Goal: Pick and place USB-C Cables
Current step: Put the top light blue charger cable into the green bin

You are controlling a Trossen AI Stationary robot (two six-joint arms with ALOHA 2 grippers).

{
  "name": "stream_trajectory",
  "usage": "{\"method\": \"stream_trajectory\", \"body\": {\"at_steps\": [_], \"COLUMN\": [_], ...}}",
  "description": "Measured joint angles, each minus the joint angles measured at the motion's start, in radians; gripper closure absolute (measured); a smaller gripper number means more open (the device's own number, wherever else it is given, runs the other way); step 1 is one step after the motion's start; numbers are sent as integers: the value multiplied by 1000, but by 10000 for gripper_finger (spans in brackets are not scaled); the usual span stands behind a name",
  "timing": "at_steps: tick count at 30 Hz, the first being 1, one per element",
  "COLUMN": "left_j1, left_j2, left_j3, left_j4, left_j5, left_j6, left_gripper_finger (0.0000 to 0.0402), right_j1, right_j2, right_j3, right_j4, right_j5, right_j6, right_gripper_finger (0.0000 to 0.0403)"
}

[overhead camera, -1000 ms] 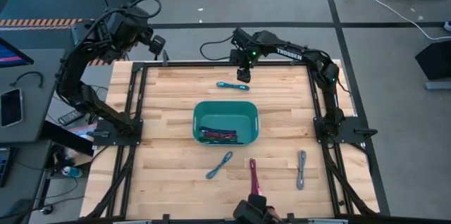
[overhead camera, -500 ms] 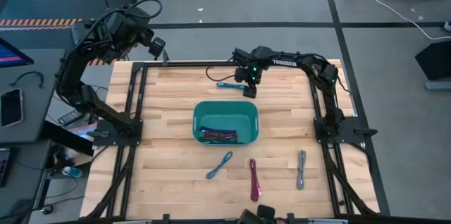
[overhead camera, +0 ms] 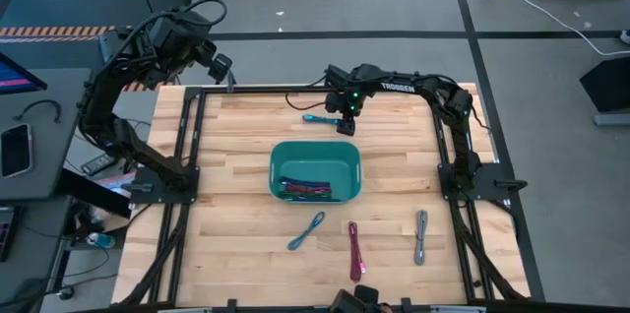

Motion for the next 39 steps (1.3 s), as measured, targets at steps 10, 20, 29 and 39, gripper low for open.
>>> {"method": "stream_trajectory", "body": {"at_steps": [10,20,29,39], "left_j1": [0,-1,-1,-1], "left_j2": [0,0,0,0], "left_j3": [0,0,0,0], "left_j4": [0,0,0,0], "left_j5": [12,12,12,12], "left_j6": [1,0,0,0], "left_gripper_finger": [296,296,296,296], "right_j1": [3,16,17,31], "right_j2": [0,0,0,0], "right_j3": [0,0,0,0], "right_j4": [8,22,46,48], "right_j5": [-34,-37,-68,-80], "right_j6": [23,27,68,79], "right_gripper_finger": [150,150,151,151]}}
